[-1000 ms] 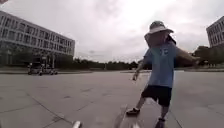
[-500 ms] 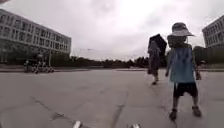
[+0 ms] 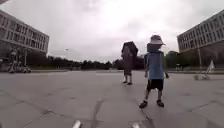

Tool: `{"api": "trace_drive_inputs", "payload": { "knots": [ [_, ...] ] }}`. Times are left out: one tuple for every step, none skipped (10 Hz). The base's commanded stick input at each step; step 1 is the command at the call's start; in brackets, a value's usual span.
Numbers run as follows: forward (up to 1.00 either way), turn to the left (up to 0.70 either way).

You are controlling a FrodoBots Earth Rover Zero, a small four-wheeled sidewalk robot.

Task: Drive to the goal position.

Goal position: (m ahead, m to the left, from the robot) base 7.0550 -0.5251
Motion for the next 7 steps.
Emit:
{"api": "trace_drive_inputs", "payload": {
  "knots": [
    [0.00, 0.00],
    [0.00, 0.00],
    [0.00, 0.00],
    [0.00, 0.00],
    [0.00, 0.00],
    [0.00, 0.00],
    [0.00, 0.00]
  ]
}}
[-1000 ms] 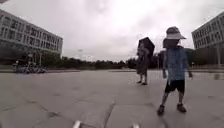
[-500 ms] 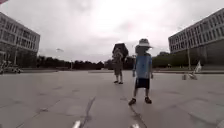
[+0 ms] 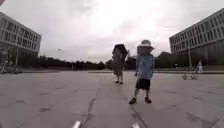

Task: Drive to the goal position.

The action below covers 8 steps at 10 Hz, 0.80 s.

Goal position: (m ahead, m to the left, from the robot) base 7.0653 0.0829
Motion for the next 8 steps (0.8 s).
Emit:
{"api": "trace_drive_inputs", "payload": {
  "knots": [
    [0.00, 0.00],
    [0.00, 0.70],
    [0.00, 0.70],
    [0.00, 0.70],
    [0.00, 0.70],
    [0.00, 0.70],
    [0.00, 0.70],
    [0.00, 0.70]
  ]
}}
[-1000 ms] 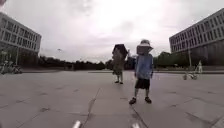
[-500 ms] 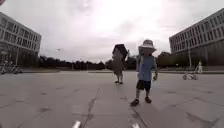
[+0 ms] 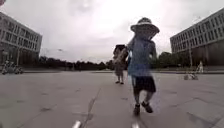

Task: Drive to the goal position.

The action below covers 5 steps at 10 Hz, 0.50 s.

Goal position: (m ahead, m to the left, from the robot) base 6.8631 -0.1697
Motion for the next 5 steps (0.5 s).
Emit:
{"api": "trace_drive_inputs", "payload": {
  "knots": [
    [0.00, 0.69],
    [0.00, 0.41],
    [0.00, 0.13],
    [0.04, 0.00],
    [0.03, 0.00]
  ]
}}
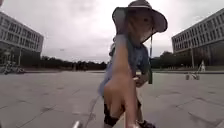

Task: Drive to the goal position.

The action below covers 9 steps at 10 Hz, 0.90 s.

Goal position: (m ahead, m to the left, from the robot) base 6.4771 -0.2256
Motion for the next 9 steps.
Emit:
{"api": "trace_drive_inputs", "payload": {
  "knots": [
    [0.00, 0.00],
    [0.00, 0.00],
    [-0.09, 0.00],
    [-0.68, 0.00],
    [-0.69, 0.00],
    [-0.69, 0.00],
    [-0.69, 0.00],
    [-0.70, 0.00],
    [-0.69, 0.00]
  ]
}}
